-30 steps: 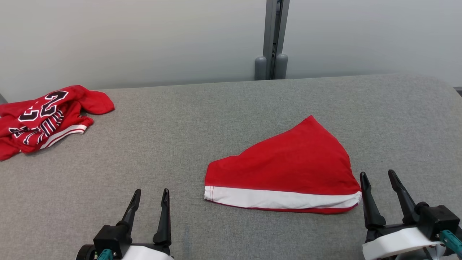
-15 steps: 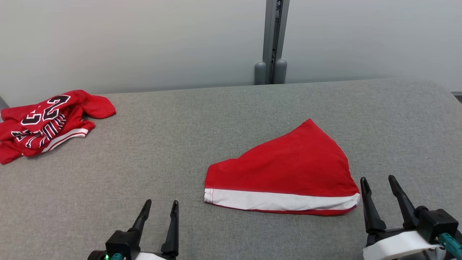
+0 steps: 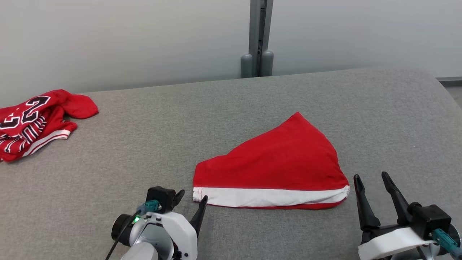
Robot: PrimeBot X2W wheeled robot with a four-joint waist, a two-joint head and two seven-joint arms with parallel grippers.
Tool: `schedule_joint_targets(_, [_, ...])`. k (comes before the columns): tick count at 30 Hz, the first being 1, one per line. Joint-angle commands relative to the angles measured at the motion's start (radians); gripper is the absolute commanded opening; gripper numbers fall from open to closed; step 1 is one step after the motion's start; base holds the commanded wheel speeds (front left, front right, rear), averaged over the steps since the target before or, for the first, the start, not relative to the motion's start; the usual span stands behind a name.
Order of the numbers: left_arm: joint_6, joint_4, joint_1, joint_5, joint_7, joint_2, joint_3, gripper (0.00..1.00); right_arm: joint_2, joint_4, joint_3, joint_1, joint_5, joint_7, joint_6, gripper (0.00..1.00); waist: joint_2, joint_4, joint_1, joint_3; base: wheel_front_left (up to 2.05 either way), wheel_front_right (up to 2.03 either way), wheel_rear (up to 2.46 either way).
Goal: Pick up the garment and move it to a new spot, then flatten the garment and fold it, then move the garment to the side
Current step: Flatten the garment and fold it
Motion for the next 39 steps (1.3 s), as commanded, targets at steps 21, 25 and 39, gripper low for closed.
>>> schedule_joint_targets(21, [0.064,0.175,-0.165,-0.134,0.169,0.004,-0.05,1.0,-0.005,-0.004,-0.009,-0.036,-0.005,0.0,0.0,1.0,0.0,-0.072,-0.0001,0.064,0.0,0.0,0.0])
schedule_joint_targets(25, [0.065,0.177,-0.175,-0.152,0.163,0.004,-0.069,0.9,-0.005,-0.007,-0.011,-0.042,-0.006,0.0,0.0,1.0,0.0,-0.076,-0.0001,0.068,0.0,0.0,0.0])
schedule_joint_targets(39, [0.092,0.185,-0.199,-0.205,0.115,0.004,-0.107,0.24,-0.005,-0.008,-0.012,-0.045,-0.004,0.0,0.0,1.0,0.0,-0.08,-0.0001,0.075,0.0,0.0,0.0])
